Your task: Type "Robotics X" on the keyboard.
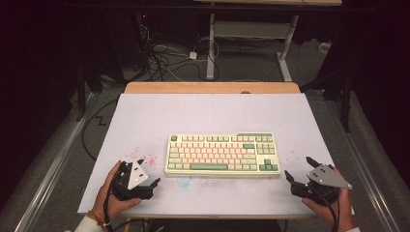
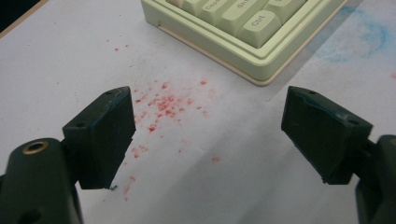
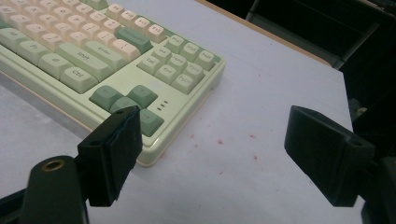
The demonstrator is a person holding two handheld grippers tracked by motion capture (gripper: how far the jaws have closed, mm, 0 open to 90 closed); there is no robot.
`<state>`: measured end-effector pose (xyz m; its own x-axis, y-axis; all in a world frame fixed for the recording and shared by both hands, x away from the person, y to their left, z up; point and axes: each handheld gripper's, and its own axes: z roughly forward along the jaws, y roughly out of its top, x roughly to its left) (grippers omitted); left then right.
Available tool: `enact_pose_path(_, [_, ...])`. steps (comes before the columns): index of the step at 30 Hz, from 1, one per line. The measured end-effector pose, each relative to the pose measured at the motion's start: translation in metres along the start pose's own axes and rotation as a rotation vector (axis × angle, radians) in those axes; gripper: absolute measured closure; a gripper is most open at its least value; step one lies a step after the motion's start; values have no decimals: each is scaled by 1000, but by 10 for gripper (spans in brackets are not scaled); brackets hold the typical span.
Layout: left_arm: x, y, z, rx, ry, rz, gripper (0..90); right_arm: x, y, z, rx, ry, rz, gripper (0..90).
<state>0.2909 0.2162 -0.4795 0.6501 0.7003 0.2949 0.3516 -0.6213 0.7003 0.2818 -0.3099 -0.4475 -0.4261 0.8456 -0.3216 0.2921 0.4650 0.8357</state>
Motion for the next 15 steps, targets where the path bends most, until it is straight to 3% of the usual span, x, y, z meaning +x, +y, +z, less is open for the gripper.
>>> enact_pose_path(15, [0, 2, 3, 9, -8, -2, 164, -1, -1, 3, 7, 1, -11, 190])
